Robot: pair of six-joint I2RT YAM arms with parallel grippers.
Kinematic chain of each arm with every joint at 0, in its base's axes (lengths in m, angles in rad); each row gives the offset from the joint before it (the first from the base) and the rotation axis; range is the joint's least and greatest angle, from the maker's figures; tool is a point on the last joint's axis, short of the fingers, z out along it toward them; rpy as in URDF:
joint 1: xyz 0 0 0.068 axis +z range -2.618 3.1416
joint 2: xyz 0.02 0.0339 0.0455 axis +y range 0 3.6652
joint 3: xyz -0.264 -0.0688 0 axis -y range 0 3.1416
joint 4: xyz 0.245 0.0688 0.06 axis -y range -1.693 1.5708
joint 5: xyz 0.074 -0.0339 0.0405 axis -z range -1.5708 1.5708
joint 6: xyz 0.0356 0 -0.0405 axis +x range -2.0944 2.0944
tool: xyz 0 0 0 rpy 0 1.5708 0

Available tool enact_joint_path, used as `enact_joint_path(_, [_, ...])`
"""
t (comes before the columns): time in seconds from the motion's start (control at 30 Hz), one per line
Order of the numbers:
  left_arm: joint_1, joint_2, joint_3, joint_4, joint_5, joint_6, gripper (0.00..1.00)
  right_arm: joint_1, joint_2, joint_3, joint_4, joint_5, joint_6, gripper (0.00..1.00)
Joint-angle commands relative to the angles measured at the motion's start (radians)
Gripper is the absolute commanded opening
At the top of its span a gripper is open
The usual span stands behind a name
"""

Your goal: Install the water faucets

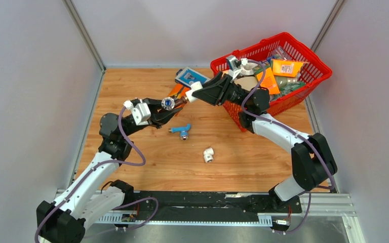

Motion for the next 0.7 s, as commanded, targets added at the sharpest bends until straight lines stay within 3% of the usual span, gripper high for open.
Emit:
enact_joint_path(0.0, [-0.043,0.025,-0.018,0.031,0.022,-0.116,0.00,0.076,-0.023,0.016,-0.056,-0.052,-0.081,0.00])
enact_joint_path(0.23, [-0.039,-0.001,-0.088,0.120,-0.030,-0.412,0.00,0.071,-0.069,0.043,-0.211,-0.091,-0.306,0.00])
enact_joint_path(0.37, [0.007,0.008,-0.128,0.215,-0.030,-0.677,0.00,0.071,-0.112,0.055,-0.320,-0.098,-0.490,0.00])
enact_joint_path(0.67, [0.153,0.098,-0.163,0.487,0.116,-1.266,0.00,0.071,-0.247,-0.003,-0.417,-0.016,-0.800,0.00])
